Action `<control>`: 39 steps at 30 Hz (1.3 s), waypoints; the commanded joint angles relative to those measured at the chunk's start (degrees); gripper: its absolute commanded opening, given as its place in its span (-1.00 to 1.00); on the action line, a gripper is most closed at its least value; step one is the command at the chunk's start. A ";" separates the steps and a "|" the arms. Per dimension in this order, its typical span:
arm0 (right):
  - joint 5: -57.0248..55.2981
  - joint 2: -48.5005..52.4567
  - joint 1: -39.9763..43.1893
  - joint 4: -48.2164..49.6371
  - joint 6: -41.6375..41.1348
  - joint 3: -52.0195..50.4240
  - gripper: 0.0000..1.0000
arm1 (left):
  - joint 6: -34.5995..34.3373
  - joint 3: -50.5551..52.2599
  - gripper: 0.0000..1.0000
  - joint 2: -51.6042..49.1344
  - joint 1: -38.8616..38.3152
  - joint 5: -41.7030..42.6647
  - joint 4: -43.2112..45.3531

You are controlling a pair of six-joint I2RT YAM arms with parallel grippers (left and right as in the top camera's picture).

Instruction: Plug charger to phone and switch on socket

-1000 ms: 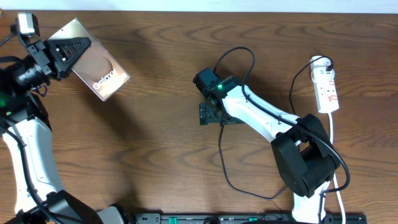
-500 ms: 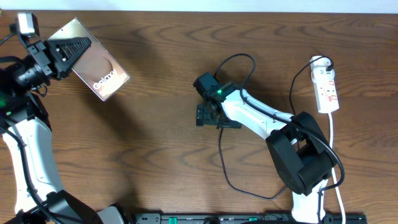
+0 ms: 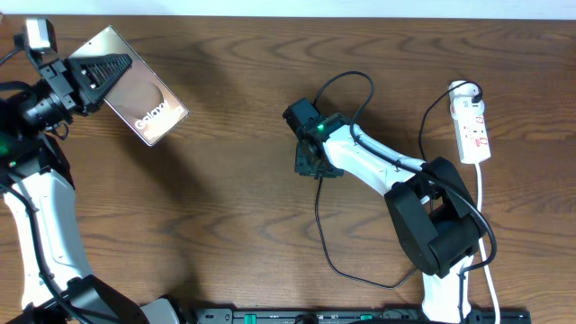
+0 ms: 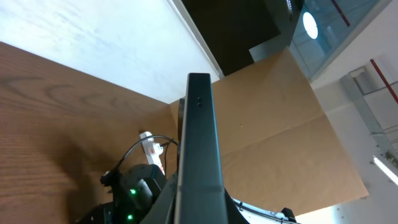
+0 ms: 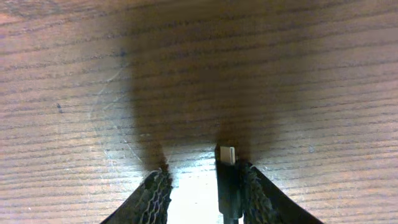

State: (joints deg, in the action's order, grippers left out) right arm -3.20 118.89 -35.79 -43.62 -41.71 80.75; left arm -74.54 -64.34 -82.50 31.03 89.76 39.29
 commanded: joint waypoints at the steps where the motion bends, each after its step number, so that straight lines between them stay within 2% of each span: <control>1: 6.54 5.35 0.26 0.26 -0.39 -1.90 -0.25 | 1.05 0.00 -0.85 0.81 0.02 0.28 0.66; 4: 7.02 5.35 0.11 -0.37 -0.42 -1.90 -0.20 | 1.05 0.00 -0.85 0.81 0.02 0.28 0.66; 8: 7.39 5.35 0.04 -2.69 -0.44 -1.92 -0.21 | 1.05 0.00 -0.85 0.81 0.02 0.28 0.66; 12: 7.50 5.35 -0.20 -2.97 -0.46 -1.92 -0.48 | 1.05 0.00 -0.85 0.81 0.02 0.28 0.66; 17: 8.31 5.38 -0.52 -3.06 -0.48 -1.92 -0.51 | 1.03 0.00 -0.85 0.81 0.02 0.28 0.63; 20: 8.20 5.35 -0.57 -2.38 -0.46 -1.92 -0.63 | 1.05 0.00 -0.85 0.81 0.02 0.28 0.66; 23: 8.28 5.35 -0.57 -2.21 -0.63 -1.92 -0.98 | 1.05 0.00 -0.85 0.81 0.02 0.28 0.66; 28: 9.09 5.35 -0.59 -2.25 -0.66 -1.92 -0.98 | 1.03 0.00 -0.85 0.81 0.02 0.31 0.66; 31: 16.20 5.35 -0.57 -0.96 0.81 -1.90 -0.98 | 1.03 0.00 -0.85 0.81 0.02 0.28 0.63; 34: 30.14 5.35 -0.26 4.70 7.32 -1.90 -0.98 | 1.03 0.00 -0.85 0.81 0.02 0.28 0.63; 35: 37.99 5.35 -0.02 8.61 11.45 -1.90 -0.98 | 1.05 0.00 -0.85 0.81 0.02 0.28 0.63; 36: 54.51 5.35 0.39 17.00 20.22 -1.90 -0.98 | 1.03 0.00 -0.85 0.81 0.02 0.28 0.63; 39: 77.77 5.35 0.55 30.53 28.72 -1.90 -0.98 | 1.03 0.00 -0.85 0.81 0.02 0.28 0.63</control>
State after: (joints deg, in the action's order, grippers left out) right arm 39.42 123.44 -35.42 -21.06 -27.90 79.48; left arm -74.50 -64.29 -82.50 31.03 89.86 39.27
